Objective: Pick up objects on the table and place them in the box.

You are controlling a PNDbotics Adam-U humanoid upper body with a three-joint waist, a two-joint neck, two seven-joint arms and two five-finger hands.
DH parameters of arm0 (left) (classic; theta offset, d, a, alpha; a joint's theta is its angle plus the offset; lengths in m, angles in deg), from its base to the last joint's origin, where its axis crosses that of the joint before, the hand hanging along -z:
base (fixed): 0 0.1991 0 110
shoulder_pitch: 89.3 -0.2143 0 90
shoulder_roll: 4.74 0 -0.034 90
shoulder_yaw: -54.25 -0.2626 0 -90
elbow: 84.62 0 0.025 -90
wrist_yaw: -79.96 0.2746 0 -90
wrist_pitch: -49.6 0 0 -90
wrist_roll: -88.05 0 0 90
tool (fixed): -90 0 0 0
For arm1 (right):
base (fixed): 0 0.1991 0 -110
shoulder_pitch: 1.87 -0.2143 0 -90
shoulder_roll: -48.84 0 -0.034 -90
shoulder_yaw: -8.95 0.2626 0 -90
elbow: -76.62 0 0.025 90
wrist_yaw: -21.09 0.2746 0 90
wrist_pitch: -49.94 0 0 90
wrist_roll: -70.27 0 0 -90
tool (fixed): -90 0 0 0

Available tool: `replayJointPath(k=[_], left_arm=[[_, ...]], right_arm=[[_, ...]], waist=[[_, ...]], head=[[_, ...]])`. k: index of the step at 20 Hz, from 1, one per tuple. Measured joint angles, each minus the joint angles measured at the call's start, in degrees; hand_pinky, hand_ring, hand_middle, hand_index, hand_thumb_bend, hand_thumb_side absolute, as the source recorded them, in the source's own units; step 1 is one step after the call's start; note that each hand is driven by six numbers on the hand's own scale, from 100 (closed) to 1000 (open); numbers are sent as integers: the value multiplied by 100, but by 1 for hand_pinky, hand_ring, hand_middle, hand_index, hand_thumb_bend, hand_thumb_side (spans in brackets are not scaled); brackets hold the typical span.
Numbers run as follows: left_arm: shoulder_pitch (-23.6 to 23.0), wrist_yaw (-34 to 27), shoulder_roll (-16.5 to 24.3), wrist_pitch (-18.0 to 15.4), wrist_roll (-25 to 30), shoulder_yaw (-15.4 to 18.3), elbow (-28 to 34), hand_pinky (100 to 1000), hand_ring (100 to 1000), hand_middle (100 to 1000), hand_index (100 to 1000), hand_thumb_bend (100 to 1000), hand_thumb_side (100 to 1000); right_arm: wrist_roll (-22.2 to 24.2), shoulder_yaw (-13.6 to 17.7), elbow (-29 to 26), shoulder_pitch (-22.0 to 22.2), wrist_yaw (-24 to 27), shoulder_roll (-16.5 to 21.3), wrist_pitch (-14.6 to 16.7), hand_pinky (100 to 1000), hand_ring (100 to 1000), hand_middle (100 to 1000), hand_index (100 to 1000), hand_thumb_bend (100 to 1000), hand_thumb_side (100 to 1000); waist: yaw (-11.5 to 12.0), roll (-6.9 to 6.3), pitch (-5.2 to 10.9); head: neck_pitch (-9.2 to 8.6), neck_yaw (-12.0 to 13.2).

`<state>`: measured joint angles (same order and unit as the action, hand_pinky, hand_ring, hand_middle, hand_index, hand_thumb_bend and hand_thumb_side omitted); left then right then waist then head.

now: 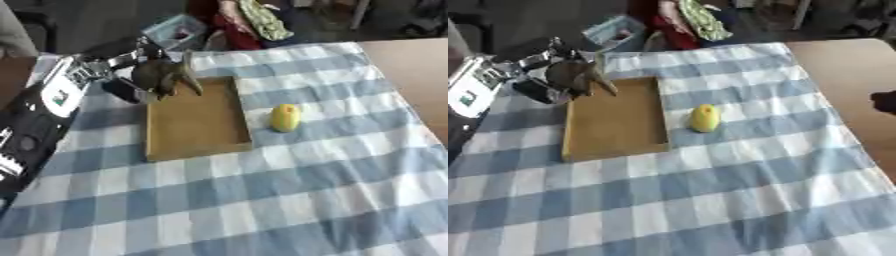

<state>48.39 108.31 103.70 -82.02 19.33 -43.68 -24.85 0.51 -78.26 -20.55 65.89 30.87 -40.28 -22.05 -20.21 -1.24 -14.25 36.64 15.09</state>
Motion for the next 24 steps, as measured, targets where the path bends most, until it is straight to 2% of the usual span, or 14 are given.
replayJointPath(k=[10, 15, 24], left_arm=[[-61, 601, -239, -107, -80, -78, -106, 671, 419, 396, 684, 156, 250], [-141, 845, -323, -125, -74, -117, -157, 677, 428, 406, 690, 137, 299], [-234, 801, -324, -41, 11, -257, 7, 686, 448, 428, 708, 132, 367]], right_arm=[[22, -1, -35, -45, 15, -48, -10, 849, 823, 685, 884, 100, 598], [27, -1, -35, -45, 15, -50, -7, 849, 823, 685, 884, 100, 599], [34, 0, -35, -44, 15, -51, -2, 849, 823, 684, 884, 100, 600]], waist=[[-121, -4, -96], [-110, 0, -102], [-50, 2, -101]], head=[[-47, 70], [-47, 82], [-47, 82]])
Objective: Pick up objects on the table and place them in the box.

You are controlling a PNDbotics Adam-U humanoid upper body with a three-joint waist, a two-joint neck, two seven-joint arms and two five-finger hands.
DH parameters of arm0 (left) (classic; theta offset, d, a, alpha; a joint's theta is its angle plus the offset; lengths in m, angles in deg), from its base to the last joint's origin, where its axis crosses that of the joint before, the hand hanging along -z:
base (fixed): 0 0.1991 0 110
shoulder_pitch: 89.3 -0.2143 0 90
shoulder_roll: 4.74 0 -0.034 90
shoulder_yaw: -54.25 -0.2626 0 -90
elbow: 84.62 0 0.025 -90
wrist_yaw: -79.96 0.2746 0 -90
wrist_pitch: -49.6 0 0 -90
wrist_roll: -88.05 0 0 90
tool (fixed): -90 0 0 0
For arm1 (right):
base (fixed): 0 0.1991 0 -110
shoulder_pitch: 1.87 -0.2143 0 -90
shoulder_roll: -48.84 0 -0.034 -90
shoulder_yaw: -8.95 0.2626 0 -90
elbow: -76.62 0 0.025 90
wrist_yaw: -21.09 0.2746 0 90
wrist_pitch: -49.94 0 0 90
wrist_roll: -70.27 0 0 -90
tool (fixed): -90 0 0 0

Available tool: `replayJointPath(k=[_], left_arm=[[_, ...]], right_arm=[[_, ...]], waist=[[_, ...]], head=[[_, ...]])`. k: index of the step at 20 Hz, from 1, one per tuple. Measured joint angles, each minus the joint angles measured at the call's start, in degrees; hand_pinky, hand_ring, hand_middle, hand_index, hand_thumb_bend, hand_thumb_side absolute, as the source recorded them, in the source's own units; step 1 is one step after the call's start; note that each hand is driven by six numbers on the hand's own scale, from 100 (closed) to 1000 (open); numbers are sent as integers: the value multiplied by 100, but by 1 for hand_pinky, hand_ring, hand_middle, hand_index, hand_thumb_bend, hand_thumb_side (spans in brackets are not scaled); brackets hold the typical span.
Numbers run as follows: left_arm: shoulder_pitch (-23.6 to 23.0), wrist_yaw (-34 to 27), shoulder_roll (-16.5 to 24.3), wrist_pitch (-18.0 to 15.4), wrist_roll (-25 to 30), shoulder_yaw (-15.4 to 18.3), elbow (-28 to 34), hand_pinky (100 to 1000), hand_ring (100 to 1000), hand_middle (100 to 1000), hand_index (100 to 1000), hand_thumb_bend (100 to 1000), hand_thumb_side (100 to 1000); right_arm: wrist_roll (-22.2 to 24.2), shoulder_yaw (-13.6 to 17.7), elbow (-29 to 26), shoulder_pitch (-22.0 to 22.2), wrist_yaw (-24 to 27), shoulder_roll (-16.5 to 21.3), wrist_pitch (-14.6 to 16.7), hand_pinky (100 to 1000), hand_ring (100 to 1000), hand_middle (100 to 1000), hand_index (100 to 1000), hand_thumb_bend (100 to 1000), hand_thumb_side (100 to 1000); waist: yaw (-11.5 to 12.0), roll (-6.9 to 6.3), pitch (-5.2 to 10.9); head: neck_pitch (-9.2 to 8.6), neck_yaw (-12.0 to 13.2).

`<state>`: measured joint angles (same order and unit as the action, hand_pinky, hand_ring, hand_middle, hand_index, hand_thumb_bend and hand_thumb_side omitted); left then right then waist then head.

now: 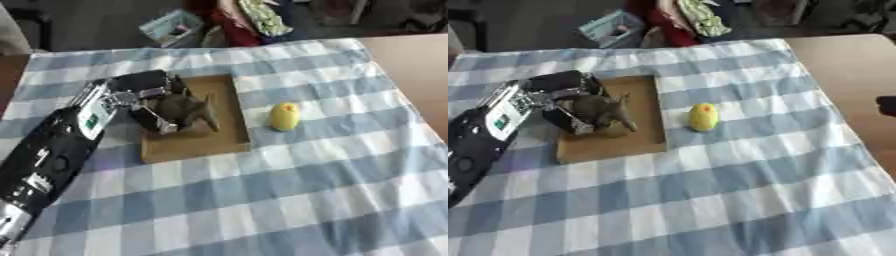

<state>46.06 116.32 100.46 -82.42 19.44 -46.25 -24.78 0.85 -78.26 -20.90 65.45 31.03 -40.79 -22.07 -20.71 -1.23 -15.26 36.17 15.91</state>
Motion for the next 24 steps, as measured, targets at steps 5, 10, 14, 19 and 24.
replayJointPath(k=[5, 10, 14, 19, 24], left_arm=[[-62, -74, 2, 99, 99, -64, 153, 712, 525, 522, 772, 185, 433], [-73, -158, 16, 119, 119, -48, 217, 755, 602, 606, 802, 240, 486], [-75, -202, 87, 120, 120, -9, 286, 781, 645, 655, 823, 302, 563], [-90, -197, 153, 120, 121, 25, 313, 810, 682, 692, 837, 328, 610], [-145, -504, 208, 127, 128, 121, 401, 814, 659, 666, 829, 262, 537]], right_arm=[[0, 1, 0, 4, -1, 0, 0, 849, 823, 684, 884, 100, 600], [1, 1, 2, 8, -5, 0, 1, 849, 823, 685, 885, 100, 600], [2, 3, 2, 12, -8, 0, 1, 849, 823, 685, 885, 100, 600], [4, 3, 4, 32, -11, 0, 2, 849, 823, 684, 884, 100, 599], [2, 5, 18, 49, -23, 1, 6, 848, 822, 685, 884, 100, 592]], waist=[[37, 10, 10], [62, 12, 33], [73, 21, 52], [104, 29, 73], [196, 68, 105]], head=[[0, -2], [0, -3], [0, -4], [0, -21], [0, -47]])
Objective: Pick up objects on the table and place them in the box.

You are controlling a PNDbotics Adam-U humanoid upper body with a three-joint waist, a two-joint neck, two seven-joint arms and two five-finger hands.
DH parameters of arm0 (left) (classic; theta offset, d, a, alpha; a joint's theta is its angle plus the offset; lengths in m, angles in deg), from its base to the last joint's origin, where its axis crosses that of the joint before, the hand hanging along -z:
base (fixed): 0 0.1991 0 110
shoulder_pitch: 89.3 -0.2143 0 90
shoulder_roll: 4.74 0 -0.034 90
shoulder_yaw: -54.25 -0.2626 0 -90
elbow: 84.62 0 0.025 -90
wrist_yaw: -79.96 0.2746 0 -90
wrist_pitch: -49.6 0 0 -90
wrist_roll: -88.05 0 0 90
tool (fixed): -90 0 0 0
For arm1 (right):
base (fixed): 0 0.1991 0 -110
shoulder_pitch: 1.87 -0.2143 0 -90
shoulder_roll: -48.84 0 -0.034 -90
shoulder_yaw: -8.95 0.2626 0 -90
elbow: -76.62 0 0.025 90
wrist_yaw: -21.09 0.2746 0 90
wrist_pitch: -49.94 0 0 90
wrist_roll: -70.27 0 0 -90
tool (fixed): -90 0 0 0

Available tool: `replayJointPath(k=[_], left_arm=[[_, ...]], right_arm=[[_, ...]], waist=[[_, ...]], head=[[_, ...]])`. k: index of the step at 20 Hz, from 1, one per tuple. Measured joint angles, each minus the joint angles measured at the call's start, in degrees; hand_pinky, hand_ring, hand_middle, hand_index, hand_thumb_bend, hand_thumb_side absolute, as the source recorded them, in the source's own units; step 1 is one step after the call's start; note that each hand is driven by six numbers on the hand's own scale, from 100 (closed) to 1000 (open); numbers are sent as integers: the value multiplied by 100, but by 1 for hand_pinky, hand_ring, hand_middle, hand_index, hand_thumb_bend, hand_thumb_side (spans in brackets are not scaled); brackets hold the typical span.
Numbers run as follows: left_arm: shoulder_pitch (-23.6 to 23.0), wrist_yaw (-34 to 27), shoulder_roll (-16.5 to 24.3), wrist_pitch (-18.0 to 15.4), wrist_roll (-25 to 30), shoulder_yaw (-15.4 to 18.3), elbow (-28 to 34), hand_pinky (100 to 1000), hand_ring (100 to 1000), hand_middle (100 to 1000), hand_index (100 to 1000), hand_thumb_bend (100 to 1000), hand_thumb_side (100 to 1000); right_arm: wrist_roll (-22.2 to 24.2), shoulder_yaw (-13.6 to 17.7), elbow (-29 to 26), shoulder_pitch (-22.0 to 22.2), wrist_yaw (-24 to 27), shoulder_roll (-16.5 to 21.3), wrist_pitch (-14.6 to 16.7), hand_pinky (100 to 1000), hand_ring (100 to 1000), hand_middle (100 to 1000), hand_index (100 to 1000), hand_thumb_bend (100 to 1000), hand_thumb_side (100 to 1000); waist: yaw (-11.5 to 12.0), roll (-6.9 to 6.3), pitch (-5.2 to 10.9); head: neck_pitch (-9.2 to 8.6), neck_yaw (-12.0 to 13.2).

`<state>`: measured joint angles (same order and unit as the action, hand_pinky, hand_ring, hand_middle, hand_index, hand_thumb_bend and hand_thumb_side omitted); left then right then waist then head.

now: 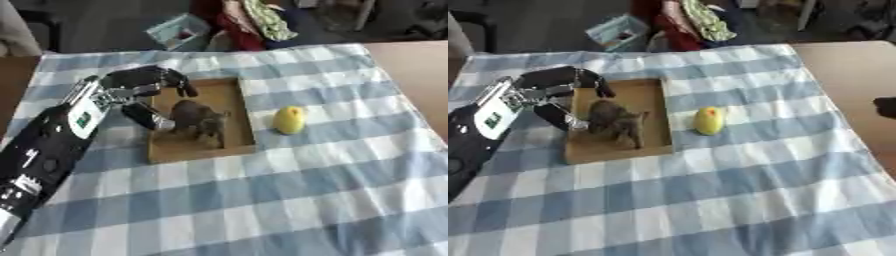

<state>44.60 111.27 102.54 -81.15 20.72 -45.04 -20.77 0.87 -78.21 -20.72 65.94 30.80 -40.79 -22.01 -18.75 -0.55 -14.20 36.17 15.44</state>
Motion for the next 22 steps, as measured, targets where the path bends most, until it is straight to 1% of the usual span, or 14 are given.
replayJointPath(k=[3, 5, 9, 10, 11, 15, 18, 19, 20, 22], left_arm=[[-81, -463, 123, 56, 56, 53, 273, 812, 641, 647, 822, 220, 484], [-195, -872, 233, 115, 115, 91, 567, 811, 632, 636, 819, 200, 463], [-584, -1778, 482, 286, 286, 197, 1384, 810, 617, 619, 811, 154, 430], [-706, -2001, 539, 342, 338, 237, 1616, 808, 608, 611, 805, 127, 411], [-834, -2211, 586, 404, 378, 282, 1842, 806, 605, 606, 803, 120, 390], [-1456, -2884, 751, 659, 443, 489, 2751, 806, 596, 598, 799, 100, 388], [-1938, -3182, 764, 861, 428, 665, 3342, 811, 586, 586, 793, 100, 424], [-2077, -3254, 758, 948, 416, 736, 3510, 812, 579, 579, 788, 100, 449], [-2215, -3330, 748, 1047, 399, 812, 3654, 813, 577, 576, 785, 100, 441], [-2463, -3474, 677, 1259, 356, 978, 3906, 813, 572, 571, 781, 100, 447]], right_arm=[[-7, 3, 40, -4, -10, 21, 9, 847, 822, 685, 885, 100, 583], [-17, 4, 96, -59, -39, 95, 28, 846, 821, 686, 885, 100, 574], [-13, -41, 282, -293, -114, 344, 97, 843, 821, 689, 886, 100, 543], [-2, -71, 345, -375, -146, 416, 128, 842, 821, 690, 886, 100, 531], [12, -109, 411, -464, -184, 489, 163, 841, 821, 690, 886, 100, 522], [115, -316, 704, -846, -336, 823, 344, 838, 820, 695, 887, 100, 487], [224, -485, 926, -1089, -435, 1062, 500, 834, 820, 699, 888, 100, 455], [258, -539, 999, -1166, -465, 1133, 547, 833, 820, 700, 888, 100, 456], [294, -594, 1073, -1245, -499, 1204, 596, 832, 820, 702, 888, 100, 438], [378, -705, 1222, -1415, -580, 1317, 692, 831, 820, 704, 889, 100, 430]], waist=[[113, 3, 42], [210, 9, 55], [445, 37, 92], [510, 45, 95], [577, 60, 97], [803, 133, 104], [933, 157, 104], [978, 171, 105], [1030, 190, 106], [1140, 237, 112]], head=[[0, -49], [1, -89], [2, -188], [2, -216], [2, -249], [4, -360], [7, -426], [8, -455], [9, -482], [22, -535]])
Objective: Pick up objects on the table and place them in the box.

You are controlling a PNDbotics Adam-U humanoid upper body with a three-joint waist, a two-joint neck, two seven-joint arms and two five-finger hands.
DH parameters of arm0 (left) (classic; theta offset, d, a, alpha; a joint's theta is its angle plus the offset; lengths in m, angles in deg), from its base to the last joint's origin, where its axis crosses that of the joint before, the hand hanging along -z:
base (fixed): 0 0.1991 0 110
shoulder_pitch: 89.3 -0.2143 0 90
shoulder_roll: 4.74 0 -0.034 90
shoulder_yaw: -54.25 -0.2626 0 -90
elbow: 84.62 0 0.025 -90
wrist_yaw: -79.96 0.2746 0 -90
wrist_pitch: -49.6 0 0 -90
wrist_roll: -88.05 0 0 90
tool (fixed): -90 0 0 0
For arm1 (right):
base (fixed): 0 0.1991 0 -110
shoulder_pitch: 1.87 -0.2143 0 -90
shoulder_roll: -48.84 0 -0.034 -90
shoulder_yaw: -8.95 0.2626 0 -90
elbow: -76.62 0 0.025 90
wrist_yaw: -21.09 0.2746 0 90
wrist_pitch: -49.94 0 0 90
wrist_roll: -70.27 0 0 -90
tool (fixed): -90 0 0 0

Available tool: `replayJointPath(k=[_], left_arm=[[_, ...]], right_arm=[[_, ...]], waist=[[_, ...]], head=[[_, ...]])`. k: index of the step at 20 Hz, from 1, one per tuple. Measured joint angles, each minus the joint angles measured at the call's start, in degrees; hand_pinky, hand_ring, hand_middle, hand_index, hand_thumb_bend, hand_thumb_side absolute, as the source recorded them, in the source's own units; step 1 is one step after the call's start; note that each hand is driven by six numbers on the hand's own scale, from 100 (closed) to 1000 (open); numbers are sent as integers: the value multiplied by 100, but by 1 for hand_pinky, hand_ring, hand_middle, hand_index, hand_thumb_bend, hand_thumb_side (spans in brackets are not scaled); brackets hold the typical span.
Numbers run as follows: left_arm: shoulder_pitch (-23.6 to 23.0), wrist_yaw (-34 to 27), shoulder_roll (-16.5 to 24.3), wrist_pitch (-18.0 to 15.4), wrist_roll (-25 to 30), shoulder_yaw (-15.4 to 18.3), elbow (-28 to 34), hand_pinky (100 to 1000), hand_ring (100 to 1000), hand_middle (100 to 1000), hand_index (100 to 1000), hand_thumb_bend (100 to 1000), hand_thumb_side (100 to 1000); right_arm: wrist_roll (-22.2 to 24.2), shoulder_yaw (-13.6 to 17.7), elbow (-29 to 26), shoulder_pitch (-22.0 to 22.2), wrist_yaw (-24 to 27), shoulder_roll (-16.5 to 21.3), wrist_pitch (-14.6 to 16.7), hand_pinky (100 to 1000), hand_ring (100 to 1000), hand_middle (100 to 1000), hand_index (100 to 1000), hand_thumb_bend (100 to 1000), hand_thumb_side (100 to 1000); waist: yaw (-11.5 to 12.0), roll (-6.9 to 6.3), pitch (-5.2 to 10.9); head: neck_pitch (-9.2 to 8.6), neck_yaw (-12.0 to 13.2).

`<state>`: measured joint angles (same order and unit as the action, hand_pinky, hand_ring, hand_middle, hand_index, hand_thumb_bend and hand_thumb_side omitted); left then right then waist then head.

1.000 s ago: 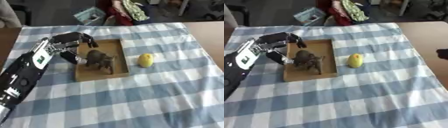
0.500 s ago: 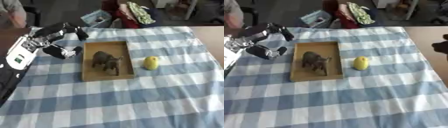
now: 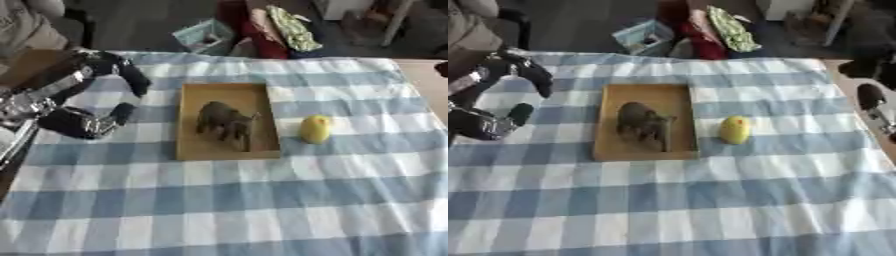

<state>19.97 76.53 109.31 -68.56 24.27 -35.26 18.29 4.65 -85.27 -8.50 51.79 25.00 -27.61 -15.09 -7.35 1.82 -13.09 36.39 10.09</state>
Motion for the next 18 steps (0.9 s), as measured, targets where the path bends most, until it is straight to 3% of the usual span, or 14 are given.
replayJointPath(k=[8, 18], left_arm=[[-817, -161, -450, 589, -191, 470, 672, 823, 561, 558, 771, 100, 520], [-1125, -201, -831, 925, -231, 696, 1054, 830, 561, 558, 771, 100, 560]], right_arm=[[287, -337, 762, -597, -439, 153, 327, 827, 824, 723, 885, 100, 419], [712, -572, 1979, -1064, -1329, 7, 750, 825, 829, 735, 865, 100, 473]], waist=[[315, 45, 36], [611, 72, 39]], head=[[36, -140], [103, -229]])
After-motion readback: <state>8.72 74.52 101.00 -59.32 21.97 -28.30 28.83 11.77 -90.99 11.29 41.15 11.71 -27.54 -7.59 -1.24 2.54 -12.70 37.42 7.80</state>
